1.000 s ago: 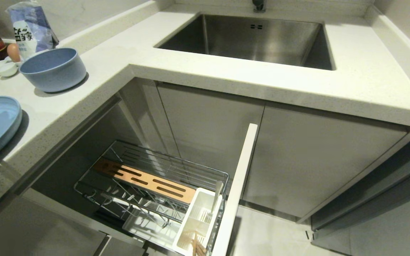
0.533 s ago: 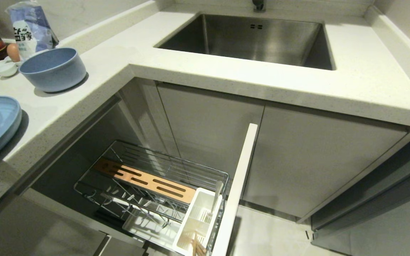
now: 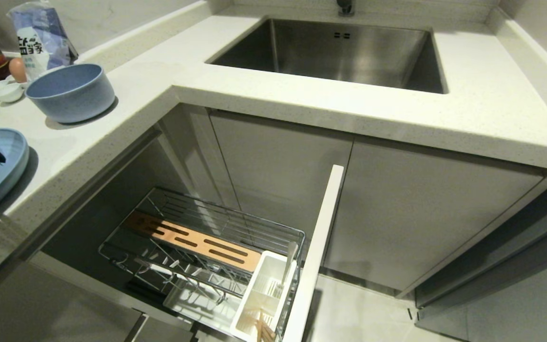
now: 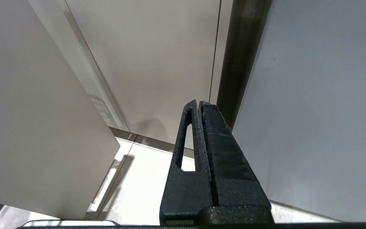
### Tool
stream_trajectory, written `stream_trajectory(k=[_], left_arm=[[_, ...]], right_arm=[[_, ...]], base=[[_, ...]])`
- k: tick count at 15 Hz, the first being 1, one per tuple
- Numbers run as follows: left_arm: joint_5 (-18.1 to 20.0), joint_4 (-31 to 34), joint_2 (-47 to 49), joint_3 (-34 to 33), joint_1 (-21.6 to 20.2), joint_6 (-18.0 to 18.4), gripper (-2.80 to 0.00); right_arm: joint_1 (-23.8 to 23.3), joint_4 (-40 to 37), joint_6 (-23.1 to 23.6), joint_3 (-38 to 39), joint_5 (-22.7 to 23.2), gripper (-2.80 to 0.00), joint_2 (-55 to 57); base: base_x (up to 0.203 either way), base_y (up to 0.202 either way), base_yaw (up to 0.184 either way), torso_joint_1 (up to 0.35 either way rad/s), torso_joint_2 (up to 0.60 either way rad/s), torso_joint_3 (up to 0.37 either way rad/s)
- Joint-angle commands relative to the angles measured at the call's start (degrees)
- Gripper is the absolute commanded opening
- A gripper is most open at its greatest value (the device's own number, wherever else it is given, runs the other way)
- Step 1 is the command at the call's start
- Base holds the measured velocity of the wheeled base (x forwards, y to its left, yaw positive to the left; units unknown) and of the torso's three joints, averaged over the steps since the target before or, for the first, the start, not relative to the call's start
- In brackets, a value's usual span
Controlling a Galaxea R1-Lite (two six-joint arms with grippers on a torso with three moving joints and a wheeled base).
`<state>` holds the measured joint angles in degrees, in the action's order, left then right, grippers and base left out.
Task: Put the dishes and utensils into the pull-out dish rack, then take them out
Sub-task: Pick up the chopsticks and place it in the cupboard
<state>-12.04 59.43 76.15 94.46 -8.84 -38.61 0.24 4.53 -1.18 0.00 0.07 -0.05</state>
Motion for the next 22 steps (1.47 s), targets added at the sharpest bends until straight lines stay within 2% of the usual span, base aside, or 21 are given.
stream_trajectory(k=[1, 6, 7, 15, 22], left_arm=[[-0.1, 0.2, 0.7, -0.7, 0.0, -0.2, 0.00], [0.0, 0.2, 1.3, -0.9, 0.0, -0.1, 0.00], [0.0, 0.2, 1.4, -0.9, 0.1, -0.1, -2.80], [1.8, 0.2, 1.5, -0.9, 0.0, 0.0, -2.80], [1.7, 0.3, -1.4, -0.8, -0.4, -0.3, -2.80]], right_arm=[[0.0, 0.0, 0.0, 1.5, 0.0, -2.80, 0.0], [0.0, 0.0, 0.0, 1.5, 0.0, -2.80, 0.0], [0.0, 0.0, 0.0, 1.5, 0.0, -2.80, 0.0], [0.0, 0.0, 0.0, 1.5, 0.0, -2.80, 0.0], [0.0, 0.0, 0.0, 1.5, 0.0, -2.80, 0.0]], base=[[0.000, 0.000, 0.000, 0.000, 0.00, 0.000], [0.000, 0.000, 0.000, 0.000, 0.00, 0.000], [0.000, 0.000, 0.000, 0.000, 0.00, 0.000], [0.000, 0.000, 0.000, 0.000, 0.00, 0.000], [0.000, 0.000, 0.000, 0.000, 0.00, 0.000]])
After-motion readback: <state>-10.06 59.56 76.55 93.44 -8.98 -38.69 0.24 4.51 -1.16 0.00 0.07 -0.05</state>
